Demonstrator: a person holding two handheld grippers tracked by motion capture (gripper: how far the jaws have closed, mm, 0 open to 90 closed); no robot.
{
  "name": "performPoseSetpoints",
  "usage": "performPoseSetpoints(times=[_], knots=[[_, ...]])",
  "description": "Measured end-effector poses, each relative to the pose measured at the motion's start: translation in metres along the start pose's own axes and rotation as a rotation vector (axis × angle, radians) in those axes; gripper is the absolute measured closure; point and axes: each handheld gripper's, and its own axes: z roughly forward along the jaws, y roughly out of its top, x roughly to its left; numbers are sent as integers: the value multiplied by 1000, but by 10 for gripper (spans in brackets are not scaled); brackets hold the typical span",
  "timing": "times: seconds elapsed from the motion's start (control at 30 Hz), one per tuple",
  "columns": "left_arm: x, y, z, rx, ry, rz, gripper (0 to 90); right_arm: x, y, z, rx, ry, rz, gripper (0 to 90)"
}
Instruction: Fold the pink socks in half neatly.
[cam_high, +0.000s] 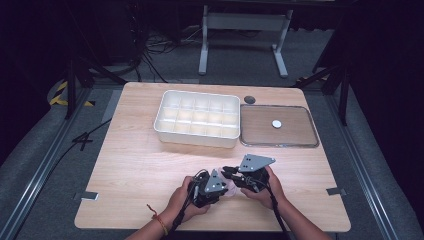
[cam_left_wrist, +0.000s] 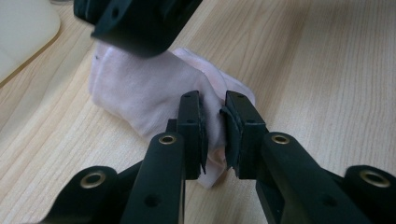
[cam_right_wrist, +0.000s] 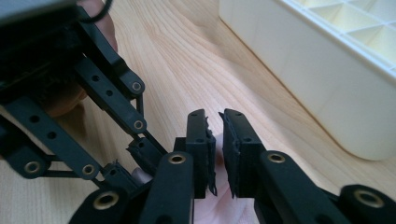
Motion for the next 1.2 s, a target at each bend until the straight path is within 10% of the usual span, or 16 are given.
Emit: performPoseSetpoints(times=[0.33, 0.8, 1.1, 1.2], knots=[[-2, 0, -1, -2, -2, 14, 767, -5, -13, 15, 114, -32, -5, 817], [-8, 0, -15, -12, -89, 63, 794, -9, -21, 11, 134, -41, 15, 836], [9, 1, -27, -111, -27, -40, 765, -9, -27, 6, 140, -41, 19, 841], [7, -1, -16, -81, -39, -14, 765, -8, -27, 6, 141, -44, 13, 841]])
